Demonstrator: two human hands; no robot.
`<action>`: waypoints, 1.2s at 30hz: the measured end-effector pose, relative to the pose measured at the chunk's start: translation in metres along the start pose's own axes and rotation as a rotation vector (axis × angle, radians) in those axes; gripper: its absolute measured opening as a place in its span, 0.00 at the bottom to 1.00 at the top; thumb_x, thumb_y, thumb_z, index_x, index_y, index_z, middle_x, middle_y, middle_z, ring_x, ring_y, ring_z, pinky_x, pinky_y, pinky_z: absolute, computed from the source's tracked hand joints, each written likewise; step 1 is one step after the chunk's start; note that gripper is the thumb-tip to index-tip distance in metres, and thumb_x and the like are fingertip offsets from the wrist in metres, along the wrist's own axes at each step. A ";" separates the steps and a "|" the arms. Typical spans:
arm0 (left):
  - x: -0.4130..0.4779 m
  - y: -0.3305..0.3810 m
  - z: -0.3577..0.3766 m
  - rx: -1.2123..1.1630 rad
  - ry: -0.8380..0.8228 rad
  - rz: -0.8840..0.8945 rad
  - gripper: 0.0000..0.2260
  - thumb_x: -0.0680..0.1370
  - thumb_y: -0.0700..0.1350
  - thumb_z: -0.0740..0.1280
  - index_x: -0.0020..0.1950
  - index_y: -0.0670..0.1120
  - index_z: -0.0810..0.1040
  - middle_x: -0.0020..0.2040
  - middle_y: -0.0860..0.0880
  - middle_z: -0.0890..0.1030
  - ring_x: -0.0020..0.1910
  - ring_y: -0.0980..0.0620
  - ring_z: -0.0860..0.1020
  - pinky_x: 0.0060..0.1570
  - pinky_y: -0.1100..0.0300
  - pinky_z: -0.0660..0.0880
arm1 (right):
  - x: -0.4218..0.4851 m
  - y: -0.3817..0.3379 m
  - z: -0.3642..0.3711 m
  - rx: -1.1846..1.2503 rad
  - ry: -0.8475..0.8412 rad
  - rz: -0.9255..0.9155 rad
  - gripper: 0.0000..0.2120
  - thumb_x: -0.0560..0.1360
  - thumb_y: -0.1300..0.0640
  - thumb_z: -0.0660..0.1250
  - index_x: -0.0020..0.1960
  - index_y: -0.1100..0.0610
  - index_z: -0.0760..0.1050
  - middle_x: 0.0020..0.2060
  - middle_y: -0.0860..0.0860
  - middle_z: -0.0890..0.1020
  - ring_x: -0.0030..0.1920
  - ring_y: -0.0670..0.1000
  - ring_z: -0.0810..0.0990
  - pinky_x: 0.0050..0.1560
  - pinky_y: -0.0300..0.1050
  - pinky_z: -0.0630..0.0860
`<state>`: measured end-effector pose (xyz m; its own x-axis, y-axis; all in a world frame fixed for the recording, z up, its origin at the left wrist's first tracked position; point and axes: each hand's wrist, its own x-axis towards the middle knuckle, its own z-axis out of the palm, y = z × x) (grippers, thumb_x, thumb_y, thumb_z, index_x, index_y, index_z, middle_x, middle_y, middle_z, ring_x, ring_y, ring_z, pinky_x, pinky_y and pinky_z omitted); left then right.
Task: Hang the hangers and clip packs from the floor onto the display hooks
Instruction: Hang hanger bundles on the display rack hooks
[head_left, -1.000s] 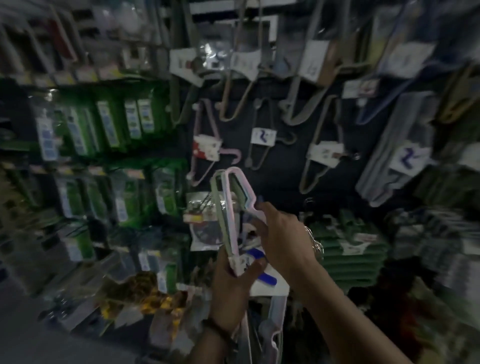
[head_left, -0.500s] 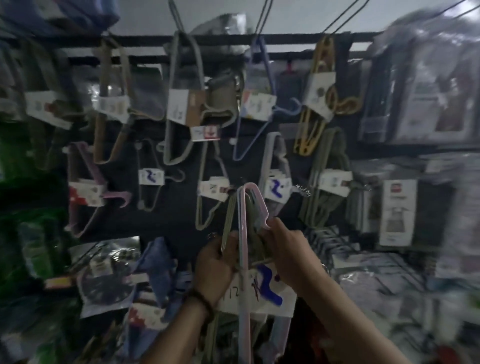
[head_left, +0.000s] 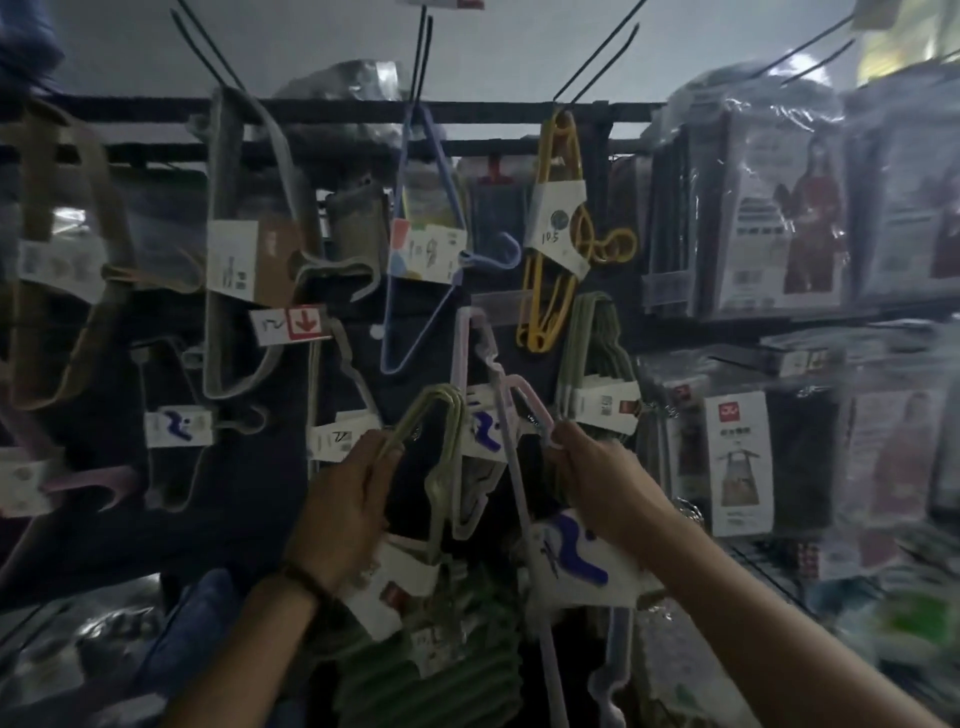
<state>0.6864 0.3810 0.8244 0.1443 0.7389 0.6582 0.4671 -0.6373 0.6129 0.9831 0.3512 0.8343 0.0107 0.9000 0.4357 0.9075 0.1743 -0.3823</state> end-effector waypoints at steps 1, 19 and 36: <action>0.009 -0.001 -0.001 -0.041 -0.049 0.003 0.06 0.84 0.53 0.64 0.50 0.61 0.79 0.33 0.53 0.79 0.28 0.56 0.76 0.28 0.59 0.77 | 0.009 -0.003 0.002 -0.014 -0.008 0.000 0.09 0.84 0.55 0.64 0.60 0.47 0.65 0.38 0.53 0.79 0.36 0.62 0.83 0.35 0.63 0.83; 0.083 -0.046 0.051 -0.030 -0.174 0.423 0.12 0.82 0.53 0.67 0.66 0.57 0.81 0.58 0.78 0.78 0.59 0.72 0.79 0.59 0.74 0.74 | 0.098 -0.007 0.040 0.029 0.445 -0.298 0.07 0.87 0.49 0.58 0.60 0.52 0.66 0.37 0.48 0.79 0.29 0.51 0.74 0.27 0.45 0.66; 0.107 -0.067 0.086 0.101 -0.074 0.528 0.20 0.83 0.41 0.70 0.75 0.50 0.75 0.74 0.65 0.74 0.70 0.61 0.77 0.71 0.62 0.73 | 0.134 0.023 0.050 0.106 0.634 -0.447 0.09 0.86 0.49 0.54 0.53 0.54 0.64 0.41 0.51 0.76 0.26 0.52 0.67 0.26 0.40 0.61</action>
<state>0.7455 0.5213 0.8161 0.4415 0.3398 0.8304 0.3959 -0.9043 0.1596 0.9839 0.4961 0.8432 -0.0795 0.3411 0.9367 0.8376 0.5324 -0.1228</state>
